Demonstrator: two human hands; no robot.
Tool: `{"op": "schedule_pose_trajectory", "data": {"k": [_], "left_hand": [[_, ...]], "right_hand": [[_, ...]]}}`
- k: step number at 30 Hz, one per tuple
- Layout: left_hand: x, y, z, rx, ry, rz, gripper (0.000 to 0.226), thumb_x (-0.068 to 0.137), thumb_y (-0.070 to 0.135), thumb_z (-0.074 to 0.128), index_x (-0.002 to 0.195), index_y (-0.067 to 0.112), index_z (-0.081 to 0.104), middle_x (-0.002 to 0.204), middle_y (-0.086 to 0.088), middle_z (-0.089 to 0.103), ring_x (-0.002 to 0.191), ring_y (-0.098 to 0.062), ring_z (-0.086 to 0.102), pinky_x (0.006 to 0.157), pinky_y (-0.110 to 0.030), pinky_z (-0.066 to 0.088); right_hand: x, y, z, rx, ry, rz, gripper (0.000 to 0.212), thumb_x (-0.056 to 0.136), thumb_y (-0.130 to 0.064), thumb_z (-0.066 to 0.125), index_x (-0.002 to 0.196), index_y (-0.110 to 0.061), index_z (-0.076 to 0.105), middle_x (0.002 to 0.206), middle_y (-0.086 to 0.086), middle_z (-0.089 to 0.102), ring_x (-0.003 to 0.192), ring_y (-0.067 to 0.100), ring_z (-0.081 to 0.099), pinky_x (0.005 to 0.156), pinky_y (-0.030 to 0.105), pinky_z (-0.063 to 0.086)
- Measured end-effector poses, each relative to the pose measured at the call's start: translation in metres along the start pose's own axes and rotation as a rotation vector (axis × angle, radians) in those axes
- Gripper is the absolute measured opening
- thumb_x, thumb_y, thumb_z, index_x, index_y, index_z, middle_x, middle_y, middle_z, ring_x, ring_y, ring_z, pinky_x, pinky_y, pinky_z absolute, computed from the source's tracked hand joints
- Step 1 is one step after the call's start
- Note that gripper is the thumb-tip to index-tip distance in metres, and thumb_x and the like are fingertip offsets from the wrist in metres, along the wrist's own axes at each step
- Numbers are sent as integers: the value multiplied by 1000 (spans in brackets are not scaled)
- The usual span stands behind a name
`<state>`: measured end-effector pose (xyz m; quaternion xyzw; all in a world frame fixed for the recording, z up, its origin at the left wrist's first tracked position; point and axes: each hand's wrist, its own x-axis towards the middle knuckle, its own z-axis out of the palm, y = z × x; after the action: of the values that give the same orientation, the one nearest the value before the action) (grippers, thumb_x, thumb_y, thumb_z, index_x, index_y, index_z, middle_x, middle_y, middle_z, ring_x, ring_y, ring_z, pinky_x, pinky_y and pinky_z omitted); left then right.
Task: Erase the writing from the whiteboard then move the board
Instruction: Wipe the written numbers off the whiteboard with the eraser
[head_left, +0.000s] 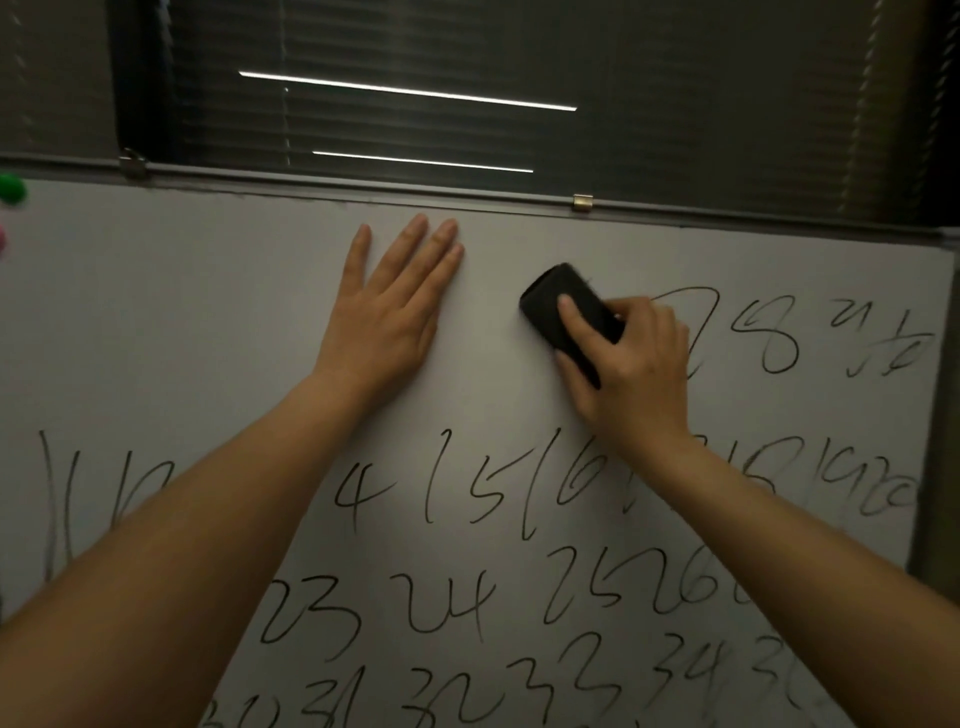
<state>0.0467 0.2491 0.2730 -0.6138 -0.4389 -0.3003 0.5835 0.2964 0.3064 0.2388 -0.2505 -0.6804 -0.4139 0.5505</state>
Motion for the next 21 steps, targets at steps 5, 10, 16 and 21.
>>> {"op": "schedule_pose_trajectory", "data": {"k": [5, 10, 16, 21], "left_hand": [[-1, -1, 1, -24, -21, -13, 53, 100, 19, 31, 152, 9, 27, 159, -9, 25, 147, -27, 18, 117, -50, 3], [1, 4, 5, -30, -19, -19, 54, 100, 22, 28, 152, 9, 26, 159, -9, 23, 147, -27, 16, 118, -51, 2], [2, 2, 9, -41, 24, -4, 54, 99, 18, 34, 151, 7, 30, 158, -10, 26, 146, -29, 20, 116, -56, 8], [1, -2, 9, -48, 23, -7, 54, 98, 17, 36, 151, 7, 30, 158, -11, 25, 146, -30, 19, 117, -52, 1]], "right_hand": [[-26, -9, 4, 1, -53, -274, 46, 86, -23, 65, 130, -16, 51, 105, 23, 57, 87, 34, 51, 76, 42, 34], [-26, 4, -5, -47, -46, -384, 47, 85, -15, 66, 130, -19, 50, 108, 22, 57, 85, 32, 51, 76, 41, 35], [-2, 28, -10, -170, -46, 272, 49, 86, -34, 60, 133, -20, 54, 104, 22, 56, 88, 36, 54, 80, 44, 39], [-20, 8, -1, -154, -30, 246, 49, 89, -35, 54, 135, -19, 52, 103, 21, 55, 88, 33, 52, 78, 40, 36]]}}
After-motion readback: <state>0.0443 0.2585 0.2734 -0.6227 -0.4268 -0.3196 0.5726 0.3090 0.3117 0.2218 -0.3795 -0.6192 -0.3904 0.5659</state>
